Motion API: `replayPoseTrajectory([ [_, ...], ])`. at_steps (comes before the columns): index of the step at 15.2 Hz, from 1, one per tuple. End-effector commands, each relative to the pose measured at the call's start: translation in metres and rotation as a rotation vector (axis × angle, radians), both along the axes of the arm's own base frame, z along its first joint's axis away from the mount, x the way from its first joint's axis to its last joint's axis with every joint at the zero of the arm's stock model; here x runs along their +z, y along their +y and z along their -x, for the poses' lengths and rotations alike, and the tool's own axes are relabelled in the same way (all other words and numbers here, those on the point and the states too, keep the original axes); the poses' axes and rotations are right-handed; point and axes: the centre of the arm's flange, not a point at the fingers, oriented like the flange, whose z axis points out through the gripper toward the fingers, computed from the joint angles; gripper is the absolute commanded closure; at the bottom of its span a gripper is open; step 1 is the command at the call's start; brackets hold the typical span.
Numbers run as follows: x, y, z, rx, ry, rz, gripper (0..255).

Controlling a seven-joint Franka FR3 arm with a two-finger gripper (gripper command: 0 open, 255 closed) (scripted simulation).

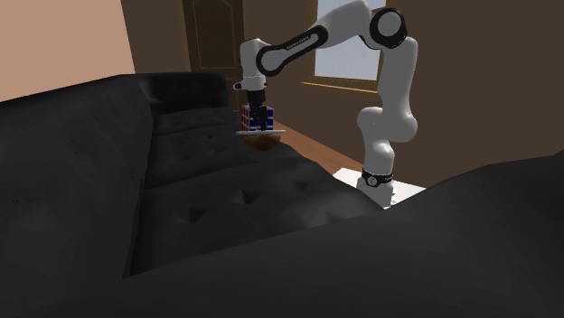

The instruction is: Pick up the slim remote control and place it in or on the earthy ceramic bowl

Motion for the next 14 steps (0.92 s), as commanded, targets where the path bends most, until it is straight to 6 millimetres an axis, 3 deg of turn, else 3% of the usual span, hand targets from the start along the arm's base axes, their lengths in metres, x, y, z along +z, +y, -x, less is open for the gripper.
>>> replayPoseTrajectory([
  [1,0.0,0.0,0.0,0.0,0.0,0.0,0],
  [2,0.0,0.0,0.0,0.0,0.0,0.0,0],
  [6,0.05,-0.002,-0.004,0.0,0.0,0.0,0],
  [14,0.05,-0.002,-0.004,0.0,0.0,0.0,0],
])
